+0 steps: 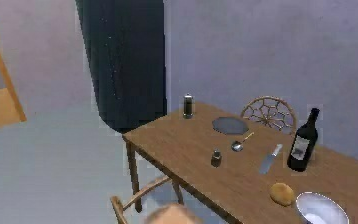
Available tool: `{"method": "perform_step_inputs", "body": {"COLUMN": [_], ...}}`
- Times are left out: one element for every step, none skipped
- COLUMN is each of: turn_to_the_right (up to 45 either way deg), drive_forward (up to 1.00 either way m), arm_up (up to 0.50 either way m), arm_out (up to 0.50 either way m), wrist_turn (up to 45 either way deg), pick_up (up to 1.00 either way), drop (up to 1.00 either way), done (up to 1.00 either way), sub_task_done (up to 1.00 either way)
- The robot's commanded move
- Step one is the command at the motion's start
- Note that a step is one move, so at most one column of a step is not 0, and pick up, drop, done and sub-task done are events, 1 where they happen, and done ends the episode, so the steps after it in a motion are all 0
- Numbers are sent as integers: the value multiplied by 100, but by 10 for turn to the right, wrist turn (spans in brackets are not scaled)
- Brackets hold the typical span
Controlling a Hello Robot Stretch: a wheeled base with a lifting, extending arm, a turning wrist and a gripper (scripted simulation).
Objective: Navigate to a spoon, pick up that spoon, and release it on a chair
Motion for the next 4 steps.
{"method": "perform_step_inputs", "body": {"turn_to_the_right": [-360, 300, -210, 120], "drive_forward": [0, 0, 0, 0], "arm_up": [0, 0, 0, 0], "arm_out": [0, 0, 0, 0], "wrist_turn": [0, 0, 0, 0], "pick_up": [0, 0, 0, 0], "drop": [0, 0, 0, 0], "done": [0, 0, 0, 0], "sub_task_done": [0, 0, 0, 0]}}
